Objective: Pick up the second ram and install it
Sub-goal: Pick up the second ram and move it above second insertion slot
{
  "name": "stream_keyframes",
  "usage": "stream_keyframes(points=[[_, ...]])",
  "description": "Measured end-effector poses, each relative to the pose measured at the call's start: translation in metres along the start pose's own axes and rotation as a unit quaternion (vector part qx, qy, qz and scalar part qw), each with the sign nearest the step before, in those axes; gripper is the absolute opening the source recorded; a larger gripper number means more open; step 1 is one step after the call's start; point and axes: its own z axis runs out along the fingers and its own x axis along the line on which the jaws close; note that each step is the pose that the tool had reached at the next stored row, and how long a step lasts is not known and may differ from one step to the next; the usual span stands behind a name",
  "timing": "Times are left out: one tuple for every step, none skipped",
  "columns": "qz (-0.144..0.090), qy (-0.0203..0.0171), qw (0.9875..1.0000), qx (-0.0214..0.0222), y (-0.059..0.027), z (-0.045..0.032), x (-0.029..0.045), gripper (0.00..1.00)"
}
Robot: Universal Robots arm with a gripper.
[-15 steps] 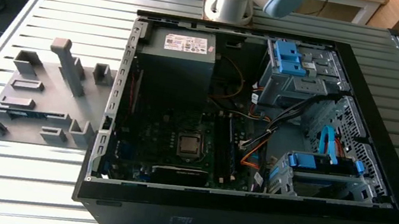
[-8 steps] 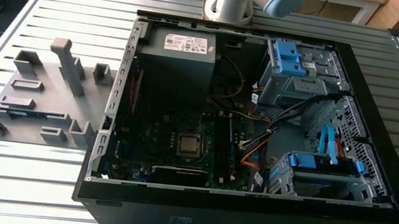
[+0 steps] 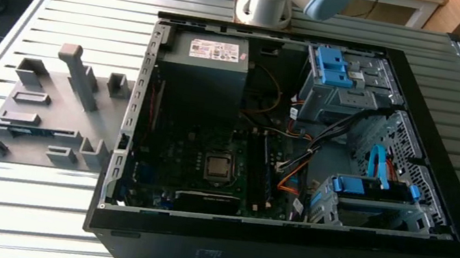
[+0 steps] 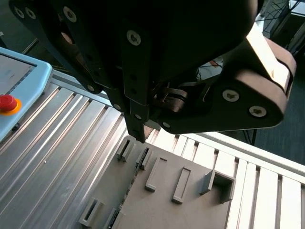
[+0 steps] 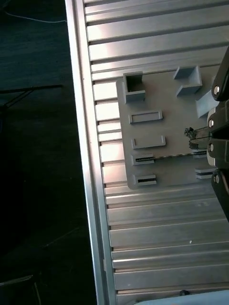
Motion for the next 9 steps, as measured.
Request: stream_keyframes(points=[[-0.002, 0.0001, 1.0000, -0.0001, 0.0000, 0.0005, 0.0004, 0.11], [-0.003, 0.0002, 1.0000, -0.0001, 0.0001, 0.0008, 0.0006, 0.11], [-0.004, 0.0002, 1.0000, -0.0002, 0.0000, 0.0011, 0.0007, 0.11], [-0.005, 0.0002, 1.0000, -0.0002, 0.0000, 0.0015, 0.0008, 0.11], [-0.006, 0.0002, 1.0000, -0.0002, -0.0001, 0.0020, 0.0009, 0.11], [-0.006, 0.0003, 1.0000, -0.0002, -0.0001, 0.0023, 0.0009, 0.11], [-0.006, 0.0003, 1.0000, -0.0002, -0.0001, 0.0026, 0.0010, 0.11], [-0.006, 0.0003, 1.0000, -0.0002, -0.0001, 0.0030, 0.0010, 0.11], [-0.006, 0.0003, 1.0000, -0.0002, -0.0001, 0.0034, 0.0010, 0.17]])
